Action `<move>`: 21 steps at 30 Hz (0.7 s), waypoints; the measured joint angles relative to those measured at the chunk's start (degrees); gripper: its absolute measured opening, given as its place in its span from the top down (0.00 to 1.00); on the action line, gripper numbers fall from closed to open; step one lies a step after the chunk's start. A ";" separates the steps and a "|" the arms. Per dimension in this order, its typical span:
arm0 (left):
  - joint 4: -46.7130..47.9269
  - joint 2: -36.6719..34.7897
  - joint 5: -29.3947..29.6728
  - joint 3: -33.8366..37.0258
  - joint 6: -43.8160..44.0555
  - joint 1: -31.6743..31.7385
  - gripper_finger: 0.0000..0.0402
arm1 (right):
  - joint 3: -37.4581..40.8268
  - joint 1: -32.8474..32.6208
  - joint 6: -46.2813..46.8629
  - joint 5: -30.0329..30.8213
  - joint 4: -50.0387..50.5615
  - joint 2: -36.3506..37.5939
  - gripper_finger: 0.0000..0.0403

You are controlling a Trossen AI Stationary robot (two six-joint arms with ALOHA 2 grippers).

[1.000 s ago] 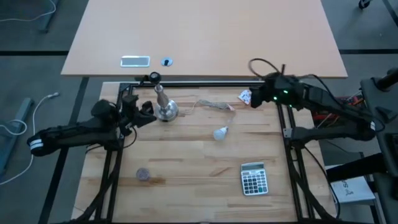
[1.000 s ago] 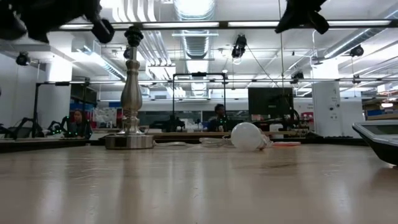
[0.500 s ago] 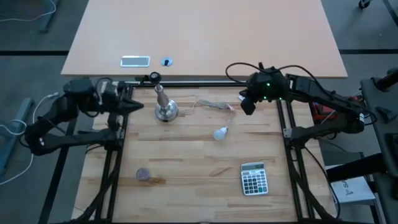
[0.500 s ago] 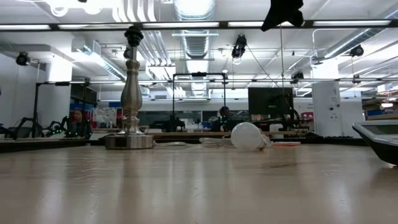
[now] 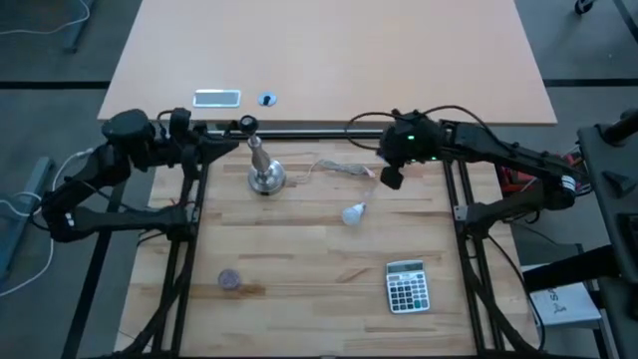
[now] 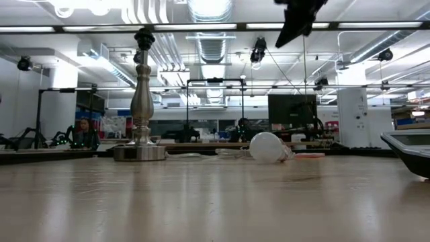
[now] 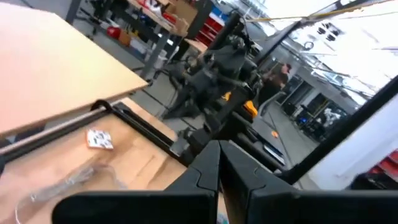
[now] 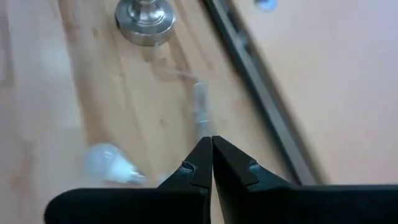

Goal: Screw lightbulb
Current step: Insert the lightbulb into the lamp

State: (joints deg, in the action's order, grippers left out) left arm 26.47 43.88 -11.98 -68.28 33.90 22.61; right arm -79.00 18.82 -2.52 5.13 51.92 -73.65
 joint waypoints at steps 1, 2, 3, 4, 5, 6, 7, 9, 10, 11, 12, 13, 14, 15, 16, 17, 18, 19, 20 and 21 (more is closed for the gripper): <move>-0.52 0.71 0.16 -0.36 -0.72 0.00 1.00 | 0.05 0.18 1.48 -2.66 0.91 -1.11 0.95; -0.53 1.45 0.37 -0.48 -0.82 -0.01 1.00 | 0.13 0.33 1.71 -5.95 1.80 -2.36 0.93; -0.23 2.06 0.41 -0.49 -0.67 0.00 1.00 | 0.19 0.33 1.62 -8.74 2.29 -3.60 0.90; -0.17 2.59 0.48 -0.41 -0.47 0.00 1.00 | 0.28 0.33 1.40 -10.97 2.23 -4.89 0.88; -0.17 3.15 0.48 -0.22 -0.48 0.00 1.00 | 0.28 0.19 1.07 -12.79 2.04 -6.29 0.85; -0.12 3.70 0.43 0.09 -0.56 -0.02 1.00 | 0.29 -0.11 0.62 -14.30 1.97 -7.85 0.82; -0.06 4.28 -0.21 0.38 -0.53 -0.02 1.00 | 0.33 -0.30 -0.22 -15.65 1.97 -9.53 0.79; 0.44 5.40 -2.69 0.99 -0.34 -0.02 1.00 | 0.39 -0.49 -3.05 -17.89 2.34 -12.75 0.73; 1.07 5.96 -3.31 1.37 -0.07 -0.02 1.00 | 0.42 -0.51 -4.76 -19.02 2.76 -14.12 0.70; 1.58 6.41 -3.37 1.69 0.46 -0.02 1.00 | 0.42 -0.48 -7.08 -19.92 3.37 -15.58 0.67; 1.65 6.76 -2.77 2.10 0.84 -0.03 1.00 | 0.42 -0.45 -9.56 -20.23 4.11 -16.92 0.64; 1.66 7.01 -1.84 2.36 1.01 -0.04 1.00 | 0.42 -0.43 -12.26 -20.13 5.01 -18.12 0.61; 1.61 7.17 -0.63 2.48 1.15 -0.04 1.00 | 0.42 -0.43 -15.15 -20.09 6.01 -19.36 0.57; 1.54 7.25 0.53 2.57 1.15 0.00 1.00 | 0.42 -0.41 -18.26 -20.09 6.61 -20.60 0.55; 1.51 7.37 1.26 2.61 1.17 0.02 1.00 | 0.44 -0.44 -21.54 -20.05 6.93 -21.44 0.52; 1.50 7.47 1.74 2.65 1.17 0.02 1.00 | 0.50 -0.45 -24.66 -20.04 7.27 -22.14 0.49; 1.53 7.50 2.04 2.69 1.16 0.01 1.00 | 0.52 -0.45 -27.71 -20.08 7.48 -22.88 0.47; 1.54 7.52 2.13 2.72 1.16 0.00 1.00 | 0.52 -0.45 -30.32 -20.10 7.27 -23.60 0.45; 1.54 7.50 2.26 2.72 1.13 -0.01 1.00 | 0.52 -0.45 -32.72 -20.10 6.83 -24.40 0.43; 1.54 7.34 2.27 2.72 1.08 -0.02 1.00 | 0.58 -0.45 -34.54 -19.98 6.38 -25.26 0.41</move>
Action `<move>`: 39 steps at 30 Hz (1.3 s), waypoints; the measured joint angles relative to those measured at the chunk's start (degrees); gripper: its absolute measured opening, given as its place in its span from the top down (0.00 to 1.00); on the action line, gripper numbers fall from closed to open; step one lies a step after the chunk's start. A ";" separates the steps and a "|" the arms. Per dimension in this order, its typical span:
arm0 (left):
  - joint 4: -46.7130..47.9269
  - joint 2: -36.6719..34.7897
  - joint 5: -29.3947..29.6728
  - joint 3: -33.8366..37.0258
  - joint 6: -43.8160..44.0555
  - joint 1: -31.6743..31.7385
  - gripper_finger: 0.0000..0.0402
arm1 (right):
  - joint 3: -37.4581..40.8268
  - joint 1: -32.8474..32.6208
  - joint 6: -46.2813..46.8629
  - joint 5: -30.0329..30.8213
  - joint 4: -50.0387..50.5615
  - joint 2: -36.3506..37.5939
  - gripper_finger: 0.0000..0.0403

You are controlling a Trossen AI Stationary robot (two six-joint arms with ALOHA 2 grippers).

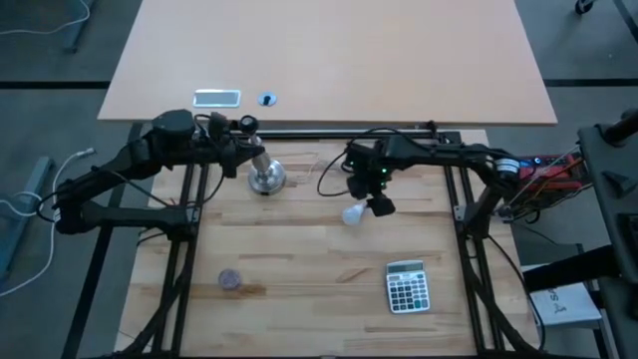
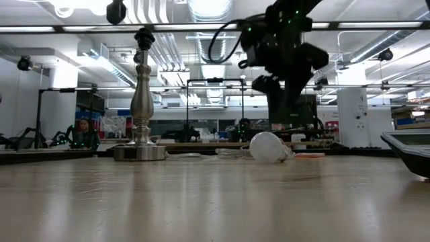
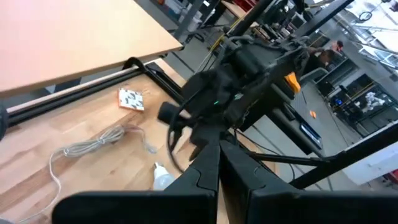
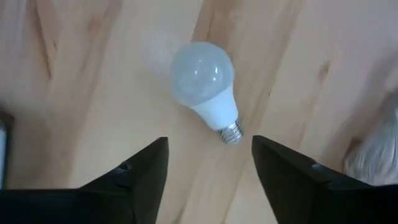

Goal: Screw lightbulb
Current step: Insert the lightbulb into the lamp

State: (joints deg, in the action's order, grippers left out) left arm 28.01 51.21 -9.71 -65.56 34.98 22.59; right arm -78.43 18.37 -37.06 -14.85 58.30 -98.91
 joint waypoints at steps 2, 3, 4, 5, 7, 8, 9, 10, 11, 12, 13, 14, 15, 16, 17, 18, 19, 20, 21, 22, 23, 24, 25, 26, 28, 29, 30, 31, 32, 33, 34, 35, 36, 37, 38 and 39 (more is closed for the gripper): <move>-0.02 -0.45 0.06 0.00 0.00 0.00 1.00 | 0.10 0.02 -2.23 0.27 -1.27 -1.49 0.38; -0.02 -0.73 0.12 0.00 0.02 0.02 1.00 | 0.10 0.01 -2.82 0.44 -1.86 -2.14 0.37; 0.00 -0.98 0.19 0.00 0.06 0.02 1.00 | 0.10 0.00 -3.10 0.45 -2.28 -2.81 0.36; 0.01 -1.31 0.20 0.00 0.09 0.02 1.00 | 0.10 0.00 -3.37 0.46 -2.36 -3.58 0.35; 0.05 -2.10 0.20 0.00 0.43 0.02 1.00 | 0.11 0.00 -3.47 0.47 -2.37 -5.26 0.34; 0.07 -2.53 0.21 0.00 0.72 0.02 1.00 | 0.12 0.00 -3.47 0.45 -2.69 -6.01 0.34; 0.05 -3.05 0.25 0.00 1.05 0.02 1.00 | 0.12 0.00 -3.49 0.42 -2.97 -6.59 0.34; 0.07 -3.68 0.54 0.00 1.34 0.02 1.00 | 0.12 -0.04 -3.49 0.20 -3.44 -7.20 0.34; 0.08 -4.32 1.32 0.00 1.68 0.01 1.00 | 0.12 -0.13 -3.49 -0.21 -4.25 -7.79 0.34; 0.07 -5.01 2.05 0.00 2.10 0.02 1.00 | 0.17 -0.22 -3.49 -0.32 -5.11 -8.21 0.34; 0.08 -5.83 3.07 0.00 2.28 0.00 1.00 | 0.38 -0.25 -3.50 -0.25 -5.96 -8.53 0.35; 0.07 -6.65 4.17 0.00 2.62 0.00 1.00 | 0.47 -0.39 -3.58 -0.29 -6.59 -9.09 0.35; 0.04 -7.46 5.13 0.00 2.78 0.01 1.00 | 0.47 -0.48 -3.70 -0.44 -7.37 -9.50 0.36; 0.05 -8.27 5.99 0.00 3.02 0.02 1.00 | 0.50 -0.48 -3.85 -0.63 -7.38 -9.76 0.36; 0.06 -8.92 6.87 0.00 3.11 0.02 1.00 | 0.52 -0.51 -4.13 -0.58 -7.31 -10.07 0.36; 0.02 -9.61 7.64 0.00 3.13 0.02 1.00 | 0.53 -0.60 -4.25 -0.60 -7.40 -10.44 0.36; 0.07 -10.23 8.29 0.00 3.13 0.02 1.00 | 0.54 -0.66 -4.30 -0.37 -7.89 -10.85 0.36; 0.07 -10.69 8.80 0.00 3.14 0.00 1.00 | 0.62 -0.66 -4.29 -0.39 -8.04 -11.24 0.36; 0.08 -11.15 9.23 0.00 3.15 0.02 1.00 | 0.71 -0.71 -4.27 -0.36 -7.94 -11.69 0.36; 0.07 -11.53 9.62 0.00 3.15 0.01 1.00 | 0.72 -0.74 -4.07 -0.36 -8.11 -12.03 0.35; 0.07 -11.93 10.00 0.00 3.15 0.02 1.00 | 0.73 -0.75 -3.78 -0.33 -8.62 -12.33 0.35; 0.09 -12.36 10.36 0.00 3.15 0.02 1.00 | 0.77 -0.77 -3.22 -0.36 -9.27 -12.68 0.35; 0.09 -12.64 10.75 0.00 3.15 0.00 1.00 | 0.85 -0.85 -2.71 -0.33 -10.10 -12.92 0.34; 0.09 -12.91 11.14 0.00 3.14 0.00 1.00 | 0.91 -0.87 -2.02 -0.37 -10.52 -13.36 0.34; 0.07 -13.43 11.87 0.00 3.13 0.00 1.00 | 0.95 -0.98 0.08 -0.34 -11.70 -14.10 0.35; 0.09 -13.57 12.05 0.00 3.13 0.02 1.00 | 0.97 -1.01 1.10 -0.37 -12.30 -14.47 0.35; 0.05 -13.62 12.11 0.00 3.13 0.02 1.00 | 0.97 -1.01 2.16 -0.40 -12.69 -14.71 0.36; 0.07 -13.67 12.20 0.00 3.13 0.02 1.00 | 0.97 -1.01 3.28 -0.38 -12.83 -14.97 0.37; 0.12 -13.74 12.24 0.00 3.13 0.01 1.00 | 0.97 -1.01 4.23 -0.38 -13.04 -15.38 0.38; 0.11 -13.73 12.25 0.00 3.10 0.01 1.00 | 0.89 -1.00 5.25 -0.38 -13.29 -15.66 0.40; 0.11 -13.65 12.25 0.00 3.10 0.02 1.00 | 0.87 -0.98 6.89 -0.57 -13.35 -15.95 0.42; 0.11 -13.65 12.26 0.00 3.10 0.02 1.00 | 0.77 -0.98 8.48 -0.68 -13.51 -16.17 0.45; 0.07 -13.69 12.28 0.00 3.10 0.01 1.00 | 0.85 -0.96 10.04 -0.94 -13.53 -16.18 0.48; 0.11 -13.70 12.28 0.00 3.10 0.00 1.00 | 0.92 -0.92 11.34 -1.48 -13.67 -16.17 0.52; 0.05 -13.61 12.30 0.02 3.00 0.02 1.00 | 1.02 -0.83 12.52 -2.43 -13.78 -16.04 0.56; 0.02 -13.57 12.31 0.02 2.75 0.02 1.00 | 1.10 -0.73 13.65 -3.47 -13.86 -15.83 0.59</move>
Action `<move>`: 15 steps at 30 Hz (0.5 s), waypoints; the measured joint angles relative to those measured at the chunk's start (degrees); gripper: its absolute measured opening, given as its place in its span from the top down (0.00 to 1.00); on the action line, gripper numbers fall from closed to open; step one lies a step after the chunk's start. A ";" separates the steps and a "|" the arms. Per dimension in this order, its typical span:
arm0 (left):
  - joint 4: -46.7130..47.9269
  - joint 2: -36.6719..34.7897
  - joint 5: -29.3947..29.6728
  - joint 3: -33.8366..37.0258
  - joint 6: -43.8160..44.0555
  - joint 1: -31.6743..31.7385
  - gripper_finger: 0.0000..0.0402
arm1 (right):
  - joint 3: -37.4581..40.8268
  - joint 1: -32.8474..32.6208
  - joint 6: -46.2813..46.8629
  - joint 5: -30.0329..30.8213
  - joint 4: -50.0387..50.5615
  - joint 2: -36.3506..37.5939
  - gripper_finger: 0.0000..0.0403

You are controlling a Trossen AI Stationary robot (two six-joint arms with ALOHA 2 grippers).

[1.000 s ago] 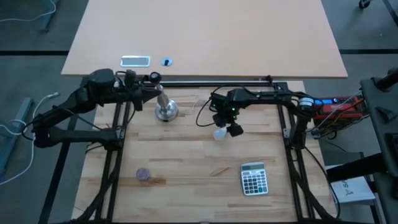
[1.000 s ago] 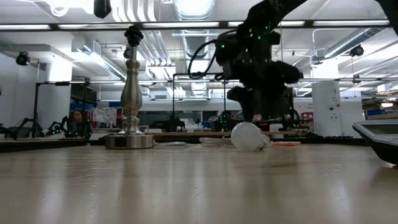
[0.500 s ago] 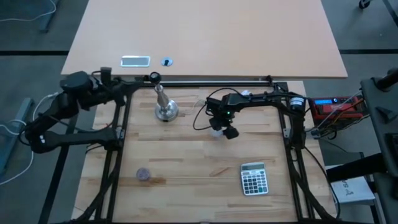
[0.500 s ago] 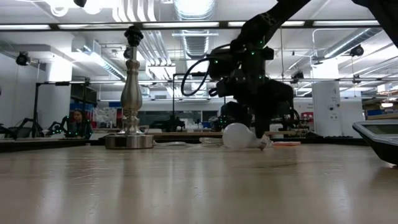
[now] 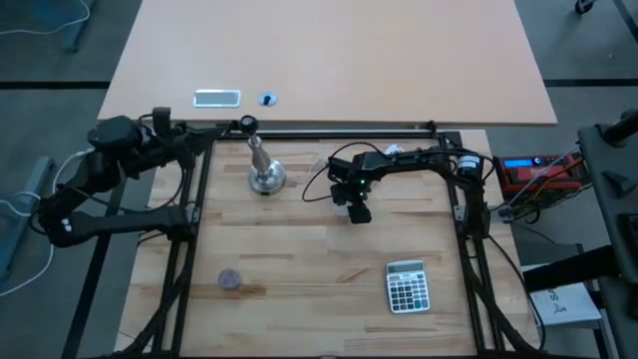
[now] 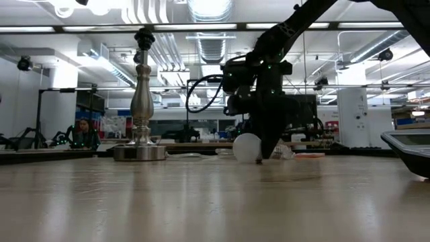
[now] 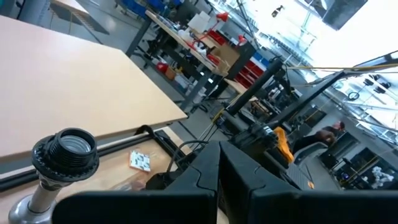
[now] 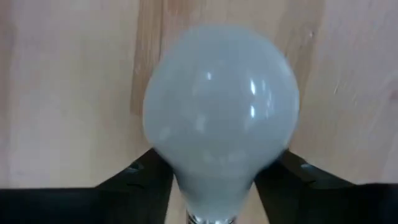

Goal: Screw lightbulb
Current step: Insert the lightbulb into the lamp

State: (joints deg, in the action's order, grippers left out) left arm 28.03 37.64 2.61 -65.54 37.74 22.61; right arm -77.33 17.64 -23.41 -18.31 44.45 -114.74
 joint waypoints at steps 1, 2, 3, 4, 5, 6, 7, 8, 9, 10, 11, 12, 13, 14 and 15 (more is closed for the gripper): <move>0.02 0.02 0.07 0.00 -0.26 0.00 1.00 | 0.10 0.06 0.90 -0.95 0.06 0.40 0.59; -0.01 0.03 0.49 0.00 -0.62 -0.02 1.00 | 0.35 0.09 1.74 -2.59 0.26 1.07 0.59; 0.00 0.08 1.04 0.00 -0.84 -0.02 1.00 | 0.65 -0.06 2.70 -3.65 0.86 1.91 0.59; -0.03 0.09 1.58 0.00 -1.09 -0.02 1.00 | 0.75 -0.14 3.08 -4.28 0.60 3.10 0.60; -0.06 0.07 2.20 0.00 -1.18 -0.02 1.00 | 0.97 -0.15 3.55 -5.11 -0.42 4.68 0.60; -0.02 0.02 2.69 0.00 -1.23 -0.02 1.00 | 1.35 -0.13 4.13 -5.24 -1.22 6.64 0.60; -0.08 -0.04 3.10 0.00 -1.50 -0.02 1.00 | 1.68 -0.03 4.52 -5.28 -1.78 8.49 0.60; -0.18 -0.18 3.57 0.00 -1.84 -0.02 1.00 | 2.03 0.09 5.09 -5.57 -2.55 10.35 0.60; -0.16 -0.31 4.02 0.00 -2.21 -0.01 1.00 | 2.32 0.21 6.05 -5.68 -3.48 12.08 0.60; -0.14 -0.38 4.53 0.00 -2.52 -0.01 1.00 | 2.36 0.23 7.44 -5.86 -4.50 13.67 0.60; -0.17 -0.52 5.13 0.00 -2.69 -0.02 1.00 | 2.39 0.37 9.31 -6.09 -5.97 15.62 0.60; -0.13 -0.71 5.70 0.00 -2.71 -0.02 1.00 | 2.39 0.60 11.05 -6.59 -7.70 17.53 0.60; -0.20 -0.88 6.34 0.00 -2.68 -0.02 1.00 | 2.35 1.02 13.39 -7.19 -10.58 19.79 0.60; -0.20 -1.10 7.33 0.00 -2.27 -0.02 1.00 | 2.29 1.61 16.13 -7.23 -14.93 21.86 0.60; -0.19 -1.36 8.42 0.00 -1.67 -0.02 1.00 | 2.26 2.34 19.38 -7.09 -20.53 23.53 0.60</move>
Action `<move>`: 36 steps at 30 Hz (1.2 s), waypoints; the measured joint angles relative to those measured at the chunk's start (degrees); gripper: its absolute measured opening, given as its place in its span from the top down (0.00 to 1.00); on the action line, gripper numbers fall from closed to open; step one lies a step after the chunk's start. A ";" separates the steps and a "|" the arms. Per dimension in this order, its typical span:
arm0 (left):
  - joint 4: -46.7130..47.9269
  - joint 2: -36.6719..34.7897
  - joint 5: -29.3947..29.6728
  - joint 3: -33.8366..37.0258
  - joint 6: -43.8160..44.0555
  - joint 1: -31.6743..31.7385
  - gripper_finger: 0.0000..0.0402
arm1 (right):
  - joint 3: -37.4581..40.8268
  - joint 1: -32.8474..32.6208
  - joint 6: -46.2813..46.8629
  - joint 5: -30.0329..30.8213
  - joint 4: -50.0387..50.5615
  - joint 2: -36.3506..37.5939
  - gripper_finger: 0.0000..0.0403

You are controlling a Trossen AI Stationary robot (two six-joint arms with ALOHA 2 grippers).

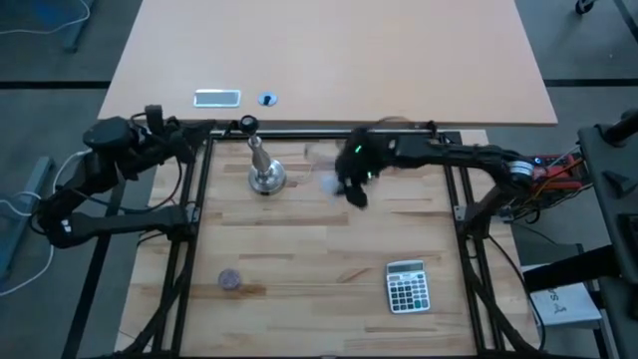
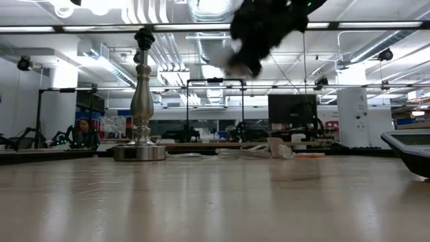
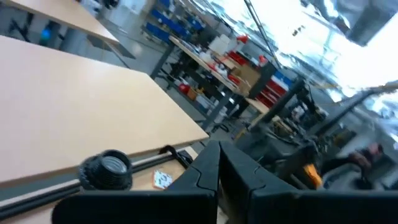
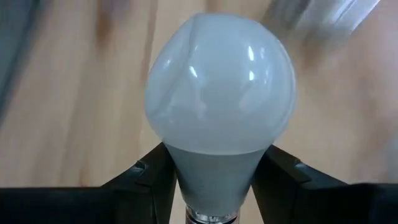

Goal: Screw lightbulb
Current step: Insert the lightbulb into the lamp

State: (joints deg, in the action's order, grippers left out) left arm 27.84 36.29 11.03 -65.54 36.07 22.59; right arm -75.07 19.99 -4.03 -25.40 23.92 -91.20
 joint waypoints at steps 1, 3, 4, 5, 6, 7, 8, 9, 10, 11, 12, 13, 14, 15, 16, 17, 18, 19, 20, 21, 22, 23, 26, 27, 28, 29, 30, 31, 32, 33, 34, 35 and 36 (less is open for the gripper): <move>-0.15 -0.27 1.31 0.00 0.56 0.00 1.00 | -0.04 0.76 3.86 0.13 -6.57 1.08 0.60; -0.45 -0.69 3.87 0.00 1.35 0.00 1.00 | -0.24 2.70 13.20 0.30 -20.44 1.88 0.60; -0.50 -0.91 4.99 0.00 1.78 0.00 1.00 | -0.25 3.73 17.46 0.25 -26.41 1.77 0.60; -0.45 -1.14 6.07 0.00 2.26 0.02 1.00 | -0.50 4.70 21.45 -0.14 -31.55 1.22 0.60; -0.42 -1.27 6.85 0.00 2.59 0.02 1.00 | -1.32 5.55 24.80 -0.35 -36.22 0.27 0.60; -0.42 -1.44 7.71 0.00 2.60 0.01 1.00 | -2.32 6.39 27.79 -0.34 -39.68 -0.78 0.60; -0.34 -1.56 8.24 0.00 2.61 0.00 1.00 | -3.54 7.11 30.05 -0.48 -42.24 -1.95 0.60; -0.35 -1.63 8.88 0.00 2.61 0.00 1.00 | -5.21 7.65 32.03 -0.58 -44.36 -3.26 0.60; -0.25 -1.71 9.07 0.00 2.61 0.02 1.00 | -7.14 8.04 33.38 -0.60 -45.61 -4.60 0.60; 0.07 -1.78 9.11 0.00 2.61 0.02 1.00 | -9.31 8.29 33.91 -1.28 -45.87 -6.00 0.60; 0.31 -1.79 9.13 0.00 2.61 0.02 1.00 | -12.09 8.31 34.06 -2.55 -45.93 -7.68 0.60; 0.26 -1.78 9.12 0.00 2.61 0.02 1.00 | -14.92 8.25 34.10 -3.84 -46.03 -9.36 0.60; 0.24 -1.69 9.11 0.00 2.61 0.02 1.00 | -17.72 8.13 34.07 -5.11 -46.03 -11.20 0.60; 0.30 -1.65 9.09 0.00 2.64 0.02 1.00 | -20.86 7.80 34.00 -6.00 -46.11 -13.07 0.60; 0.35 -1.64 9.09 0.00 2.76 0.02 1.00 | -23.81 7.53 33.63 -6.72 -45.97 -14.90 0.60; 0.47 -1.68 9.09 0.00 2.97 0.02 1.00 | -26.83 7.27 33.06 -6.99 -46.07 -16.79 0.60; 0.52 -1.72 9.10 0.00 3.17 0.02 1.00 | -29.66 7.09 32.77 -6.96 -46.06 -18.57 0.60; 0.55 -1.80 9.11 0.00 3.45 0.02 1.00 | -32.56 7.04 32.57 -6.96 -46.07 -20.43 0.60; 0.55 -1.94 9.11 0.00 3.52 0.02 1.00 | -35.34 7.04 32.52 -6.96 -46.03 -22.20 0.60; 0.56 -2.17 9.11 0.00 3.59 0.01 1.00 | -38.09 7.04 32.36 -6.90 -45.83 -23.98 0.60; 0.58 -2.38 9.22 0.00 3.68 0.02 1.00 | -40.73 7.04 31.56 -6.82 -45.71 -25.69 0.60; 0.52 -2.57 9.43 0.00 3.73 0.00 1.00 | -42.96 7.04 30.96 -6.77 -45.24 -27.19 0.60; 0.11 -3.33 11.50 0.00 5.55 0.00 1.00 | -49.42 7.01 28.49 -6.66 -43.84 -31.72 0.60; -0.44 -3.66 12.75 0.00 6.61 0.00 1.00 | -51.44 6.94 27.94 -6.64 -43.39 -33.15 0.60; -1.40 -3.92 13.62 0.01 7.44 0.00 1.00 | -53.09 6.88 27.13 -6.66 -42.47 -34.33 0.60; -2.61 -4.25 14.04 0.02 7.93 0.01 1.00 | -54.82 6.72 26.28 -6.58 -41.46 -35.58 0.60; -3.80 -4.63 14.13 0.00 8.03 0.02 1.00 | -56.62 6.52 24.97 -6.55 -40.29 -36.90 0.60; -4.87 -4.97 14.16 0.01 8.01 0.02 1.00 | -58.12 6.30 23.72 -6.51 -39.18 -37.88 0.60; -5.74 -5.27 14.11 0.00 7.98 0.02 1.00 | -59.45 6.04 22.70 -6.35 -38.09 -38.77 0.60; -6.03 -5.63 14.11 0.00 7.85 0.02 1.00 | -59.95 5.72 21.51 -5.99 -37.93 -39.39 0.60; -5.86 -5.95 14.10 0.00 7.79 0.02 1.00 | -59.74 5.39 20.27 -5.73 -38.31 -39.49 0.60; -5.78 -6.21 14.10 0.00 7.77 0.02 1.00 | -59.47 5.13 19.29 -5.09 -38.21 -39.45 0.60; -5.67 -6.49 14.10 0.00 7.77 0.02 1.00 | -59.43 4.87 18.24 -4.49 -36.95 -39.31 0.60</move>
State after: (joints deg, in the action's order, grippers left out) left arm 22.17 29.80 25.12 -65.54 43.83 22.61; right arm -134.50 24.85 14.21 -29.89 -13.03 -130.51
